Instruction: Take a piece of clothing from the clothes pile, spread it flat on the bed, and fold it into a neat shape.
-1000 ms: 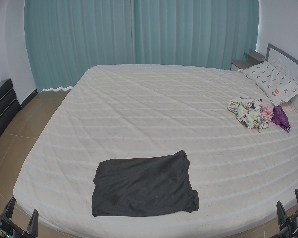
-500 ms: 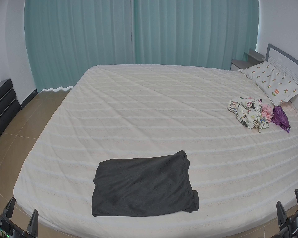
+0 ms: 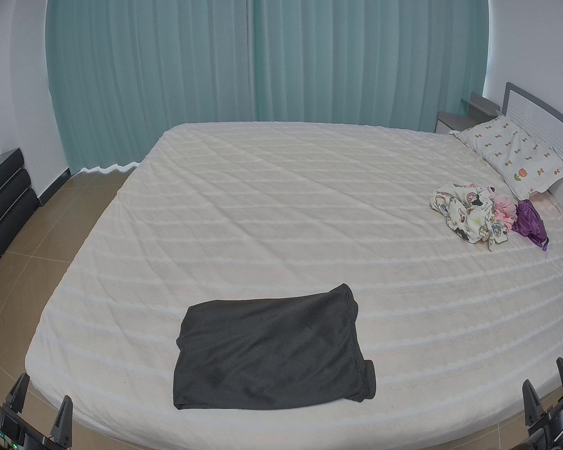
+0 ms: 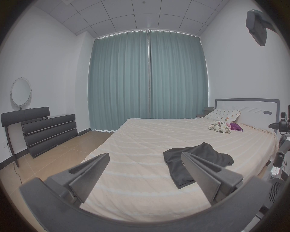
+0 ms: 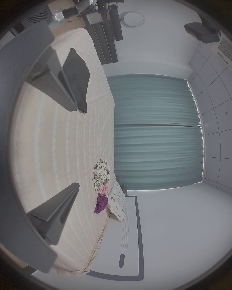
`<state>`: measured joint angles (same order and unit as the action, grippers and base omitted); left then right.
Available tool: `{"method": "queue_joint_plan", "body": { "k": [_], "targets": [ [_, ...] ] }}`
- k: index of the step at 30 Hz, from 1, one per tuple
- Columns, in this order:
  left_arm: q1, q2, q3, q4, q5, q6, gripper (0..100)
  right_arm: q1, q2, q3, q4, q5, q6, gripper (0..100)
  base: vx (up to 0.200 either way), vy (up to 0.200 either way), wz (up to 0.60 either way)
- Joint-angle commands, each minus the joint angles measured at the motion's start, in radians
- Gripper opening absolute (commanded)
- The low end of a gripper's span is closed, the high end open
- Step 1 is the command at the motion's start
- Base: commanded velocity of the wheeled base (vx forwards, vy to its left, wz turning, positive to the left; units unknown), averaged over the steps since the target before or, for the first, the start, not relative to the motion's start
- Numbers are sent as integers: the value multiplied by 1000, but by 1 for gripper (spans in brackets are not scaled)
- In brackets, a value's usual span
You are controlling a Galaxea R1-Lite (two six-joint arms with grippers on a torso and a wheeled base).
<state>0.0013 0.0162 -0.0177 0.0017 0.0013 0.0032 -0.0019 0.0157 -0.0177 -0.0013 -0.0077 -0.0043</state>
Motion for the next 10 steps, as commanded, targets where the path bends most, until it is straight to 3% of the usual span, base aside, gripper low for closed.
{"method": "queue_joint_plan", "body": {
  "k": [1,10],
  "targets": [
    [0,-13,16,0,0,0,100,-1,-16,16,0,0,0,100,0,0,0],
    [2,-13,16,0,2,0,100,-1,-16,16,0,-2,3,100,0,0,0]
  ]
}}
